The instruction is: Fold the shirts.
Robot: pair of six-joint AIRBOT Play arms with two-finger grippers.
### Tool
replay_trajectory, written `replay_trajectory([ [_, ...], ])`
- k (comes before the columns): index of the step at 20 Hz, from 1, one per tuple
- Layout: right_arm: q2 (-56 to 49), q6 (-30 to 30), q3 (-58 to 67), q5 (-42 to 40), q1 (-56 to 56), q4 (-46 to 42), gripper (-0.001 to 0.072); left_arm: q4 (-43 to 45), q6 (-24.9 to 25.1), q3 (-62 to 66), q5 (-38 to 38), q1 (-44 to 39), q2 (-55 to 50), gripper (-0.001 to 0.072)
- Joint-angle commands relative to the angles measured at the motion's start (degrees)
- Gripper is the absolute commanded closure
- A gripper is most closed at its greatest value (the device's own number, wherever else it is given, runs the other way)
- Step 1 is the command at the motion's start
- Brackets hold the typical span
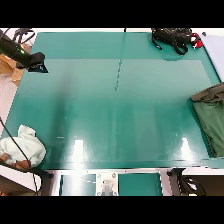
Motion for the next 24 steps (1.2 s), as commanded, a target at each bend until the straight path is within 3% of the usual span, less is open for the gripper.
replay_trajectory([
  [1, 0.3, 3.1, 0.0, 4.9, -2.1, -1.7, 0.0688, -0.7, -0.9, 0.0, 0.0, 0.0, 0.0, 0.0685],
  [5, 3.5, 8.7, 0.0, 9.9, -4.0, -5.8, 0.0687, -1.0, -0.8, 0.0, -0.9, 0.0, 0.0, 0.0685],
  [9, 4.2, 10.5, -1.0, 18.4, -5.0, -24.5, 0.0687, -1.0, -0.7, 0.0, -2.1, 0.0, 0.0, 0.0685],
  [15, 5.9, 10.1, -16.6, 17.9, -5.0, -41.4, 0.0684, -1.0, -0.7, 0.0, -3.0, 0.0, 0.0, 0.0685],
  [16, 5.8, 10.1, -19.8, 17.0, -5.0, -43.5, 0.0608, -1.0, -0.7, 0.0, -3.0, 0.0, 0.0, 0.0685],
  [17, 5.8, 10.1, -23.6, 16.3, -5.0, -44.8, 0.0394, -1.0, -0.7, 0.0, -3.0, 0.0, 0.0, 0.0685],
  [18, 5.8, 10.1, -27.2, 16.2, -5.0, -46.3, 0.0242, -1.0, -0.7, 0.0, -3.0, 0.0, 0.0, 0.0685],
  [19, 5.8, 10.1, -30.6, 16.2, -5.0, -48.0, 0.0196, -1.0, -0.7, 0.0, -3.0, 0.0, 0.0, 0.0685],
  [22, 4.0, 10.5, -31.6, 16.1, -3.9, -47.1, 0.0215, -3.1, -0.6, 0.0, -2.3, -0.2, 0.1, 0.0686],
  [24, 3.3, 10.4, -27.8, 15.3, -0.5, -43.5, 0.047, -6.0, -0.6, 0.0, -1.1, -0.2, 0.1, 0.0686],
])
